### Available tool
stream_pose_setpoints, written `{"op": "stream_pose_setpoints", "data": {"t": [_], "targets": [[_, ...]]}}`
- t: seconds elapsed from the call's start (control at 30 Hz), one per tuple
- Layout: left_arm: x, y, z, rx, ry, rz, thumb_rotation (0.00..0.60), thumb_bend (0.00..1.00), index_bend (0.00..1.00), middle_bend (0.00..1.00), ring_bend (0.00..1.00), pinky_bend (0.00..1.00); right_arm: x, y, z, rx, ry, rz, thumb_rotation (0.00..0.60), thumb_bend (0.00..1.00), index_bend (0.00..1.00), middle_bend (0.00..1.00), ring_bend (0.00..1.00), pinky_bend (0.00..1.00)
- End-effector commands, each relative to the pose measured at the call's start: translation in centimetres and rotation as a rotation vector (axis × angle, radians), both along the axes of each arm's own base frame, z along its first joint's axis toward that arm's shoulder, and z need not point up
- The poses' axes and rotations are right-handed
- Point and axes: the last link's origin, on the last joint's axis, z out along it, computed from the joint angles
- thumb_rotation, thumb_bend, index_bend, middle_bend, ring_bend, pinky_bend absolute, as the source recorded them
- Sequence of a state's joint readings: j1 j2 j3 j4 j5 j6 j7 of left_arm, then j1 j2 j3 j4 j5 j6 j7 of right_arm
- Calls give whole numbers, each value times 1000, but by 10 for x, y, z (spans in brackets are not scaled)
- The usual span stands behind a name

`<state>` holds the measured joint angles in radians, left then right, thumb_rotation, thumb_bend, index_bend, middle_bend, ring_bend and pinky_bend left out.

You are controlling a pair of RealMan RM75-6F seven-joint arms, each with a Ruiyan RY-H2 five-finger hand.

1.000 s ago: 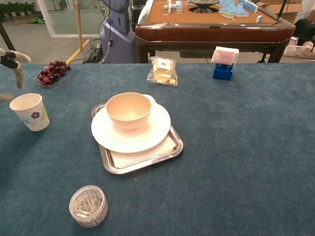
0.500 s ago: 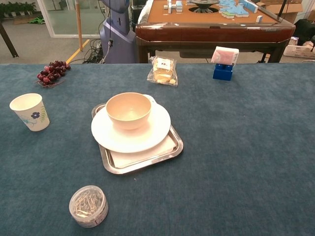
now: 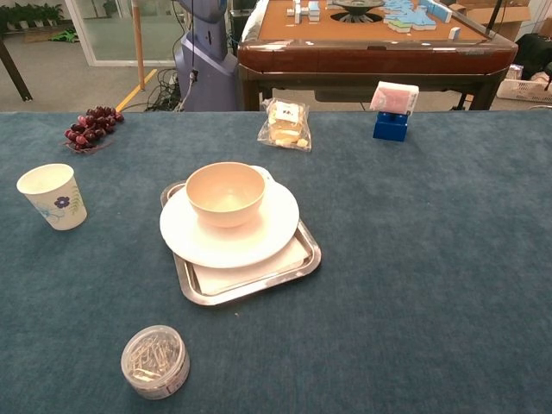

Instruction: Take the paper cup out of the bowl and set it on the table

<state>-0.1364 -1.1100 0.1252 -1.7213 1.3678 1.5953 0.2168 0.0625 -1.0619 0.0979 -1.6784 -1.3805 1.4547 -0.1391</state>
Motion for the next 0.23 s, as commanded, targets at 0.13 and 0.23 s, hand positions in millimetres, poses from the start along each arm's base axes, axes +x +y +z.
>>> {"op": "stream_pose_setpoints", "data": {"t": [0.13,0.23], "targets": [[-2,-1,4,18,-7,0,600,310,422,123,84,206,-3,-2,0,5,-4,-10,600,14,484,432,309,446],[-3,0,3,11,-7,3,600,310,422,123,84,206,-4,-3,-1,11,-6,-17,600,14,484,432,309,446]]}}
